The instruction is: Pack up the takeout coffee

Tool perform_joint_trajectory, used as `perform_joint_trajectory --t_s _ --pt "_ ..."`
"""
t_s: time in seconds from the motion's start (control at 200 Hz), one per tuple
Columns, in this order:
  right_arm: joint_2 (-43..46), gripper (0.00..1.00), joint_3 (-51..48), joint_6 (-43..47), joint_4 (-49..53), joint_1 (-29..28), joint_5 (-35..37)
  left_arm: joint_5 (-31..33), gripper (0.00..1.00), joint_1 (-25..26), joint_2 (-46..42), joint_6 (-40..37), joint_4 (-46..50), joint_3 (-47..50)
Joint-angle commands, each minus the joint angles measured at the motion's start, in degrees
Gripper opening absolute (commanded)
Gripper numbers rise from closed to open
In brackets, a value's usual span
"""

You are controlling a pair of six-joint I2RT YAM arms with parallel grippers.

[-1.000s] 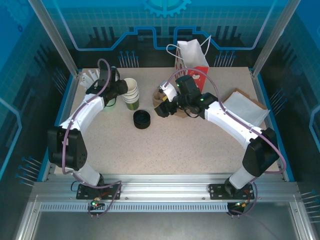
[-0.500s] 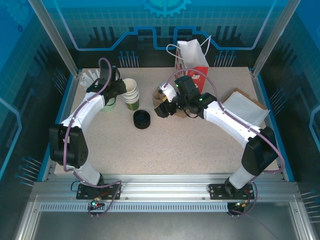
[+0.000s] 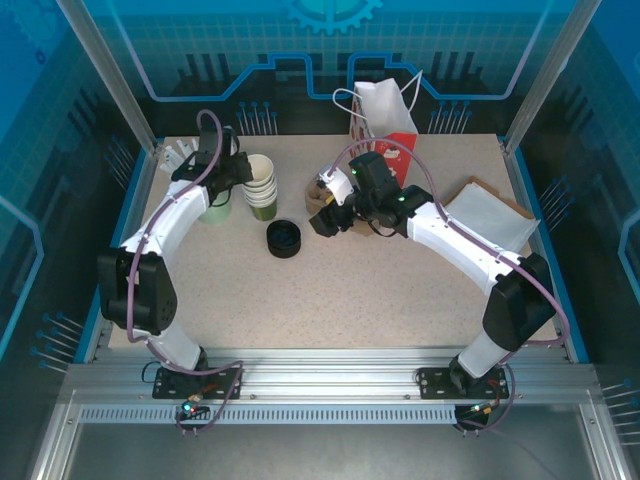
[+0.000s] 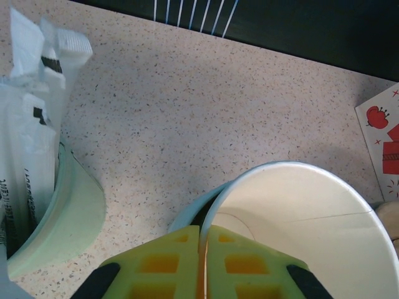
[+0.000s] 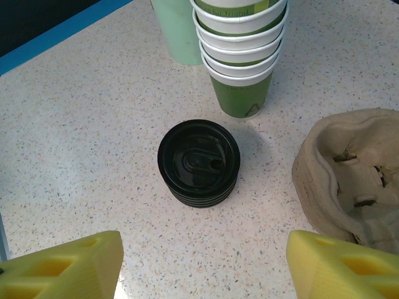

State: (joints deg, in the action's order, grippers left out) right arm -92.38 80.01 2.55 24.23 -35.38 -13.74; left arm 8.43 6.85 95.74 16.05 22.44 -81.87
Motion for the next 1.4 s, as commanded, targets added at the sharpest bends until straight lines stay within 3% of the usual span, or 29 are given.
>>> perform_joint_trajectory --t_s 0.0,0.175,0.4,0.67,0.815,0.915,1.116,1.396 --pt "-0.3 0.71 0.8 0.4 1.5 -1.1 0.1 1.0 0.09 -0.6 0.1 -1.2 1.0 -2.8" --pt "0.8 0.71 1.9 -0.2 3.3 -1.0 0.6 0.5 0.08 -0.5 -2.1 -1.6 2.8 -5.4" --pt "7.5 0.72 2.9 -3.4 7.0 -0.2 3.8 -0.9 0.08 1.8 -13.4 -1.4 3.0 -6.0" --pt "15.5 0.74 -0.7 -7.2 12.5 7.2 7.3 -2.9 0.09 16.3 -24.3 2.1 -1.9 9.4" --pt "18.7 0.74 -5.4 -9.3 12.9 13.2 7.1 -1.5 0.09 27.4 -22.9 2.0 -2.9 16.4" --pt "18.7 0.75 -7.4 -9.6 12.8 14.4 7.5 0.1 0.09 32.3 -19.6 1.9 -5.1 20.5" --pt "16.3 0.75 -8.8 -9.3 12.2 14.4 7.6 -0.1 0.09 35.7 -13.8 4.3 -11.8 26.5" --pt "13.9 0.75 -9.2 -9.0 11.7 14.1 6.9 1.9 0.13 36.8 -9.0 3.7 -14.5 28.3"
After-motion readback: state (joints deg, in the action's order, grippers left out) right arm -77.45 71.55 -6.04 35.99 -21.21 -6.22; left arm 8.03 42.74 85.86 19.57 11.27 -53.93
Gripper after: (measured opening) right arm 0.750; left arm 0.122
